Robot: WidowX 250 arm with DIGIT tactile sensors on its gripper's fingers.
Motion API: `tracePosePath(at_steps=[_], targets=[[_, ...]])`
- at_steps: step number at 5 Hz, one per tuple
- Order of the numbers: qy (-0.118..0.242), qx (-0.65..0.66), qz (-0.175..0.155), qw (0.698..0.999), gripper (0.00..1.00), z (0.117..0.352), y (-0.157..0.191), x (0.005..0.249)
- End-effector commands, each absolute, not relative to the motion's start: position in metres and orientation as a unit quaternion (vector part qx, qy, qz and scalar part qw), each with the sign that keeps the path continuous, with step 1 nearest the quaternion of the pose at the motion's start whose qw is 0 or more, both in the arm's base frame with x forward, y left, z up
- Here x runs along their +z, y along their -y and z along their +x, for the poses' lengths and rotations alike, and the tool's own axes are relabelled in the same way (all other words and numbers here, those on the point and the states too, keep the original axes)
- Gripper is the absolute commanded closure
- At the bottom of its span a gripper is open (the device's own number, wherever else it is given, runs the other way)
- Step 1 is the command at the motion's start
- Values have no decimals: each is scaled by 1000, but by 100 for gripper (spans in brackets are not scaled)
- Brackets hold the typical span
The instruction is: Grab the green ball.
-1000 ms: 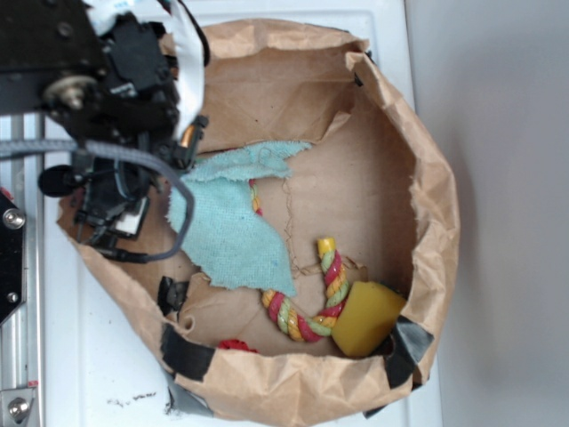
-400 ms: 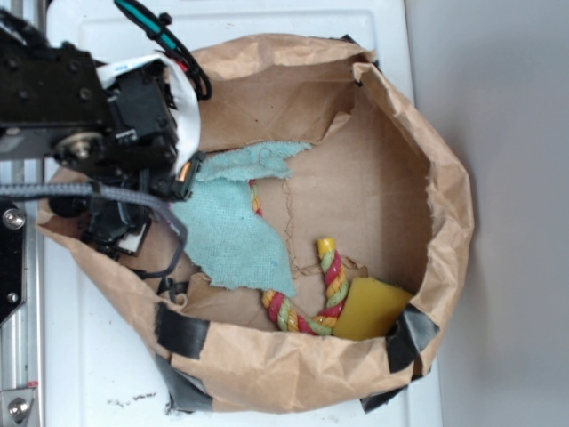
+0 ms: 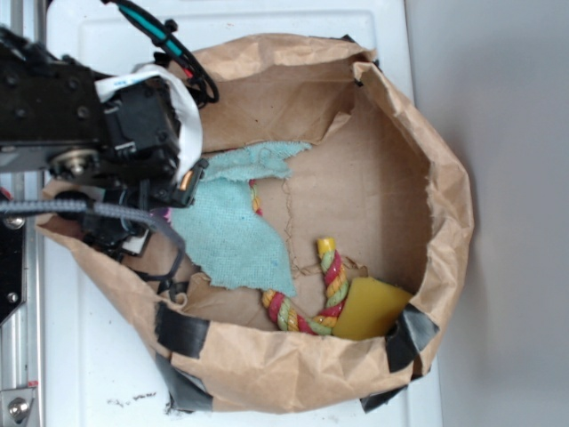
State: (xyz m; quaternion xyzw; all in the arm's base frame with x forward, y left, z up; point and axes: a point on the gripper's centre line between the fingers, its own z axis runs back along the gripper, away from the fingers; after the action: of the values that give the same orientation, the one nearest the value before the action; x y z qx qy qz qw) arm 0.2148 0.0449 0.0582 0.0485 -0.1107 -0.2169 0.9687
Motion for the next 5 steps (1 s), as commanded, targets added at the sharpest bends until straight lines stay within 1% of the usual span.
tracePosePath(at_steps=[1,3,5], targets=[[136,-227,19,964,0,231,-26,73],[149,-222,6,964,0,243,-13,80],[157,-218,4,963,0,250,-10,79]])
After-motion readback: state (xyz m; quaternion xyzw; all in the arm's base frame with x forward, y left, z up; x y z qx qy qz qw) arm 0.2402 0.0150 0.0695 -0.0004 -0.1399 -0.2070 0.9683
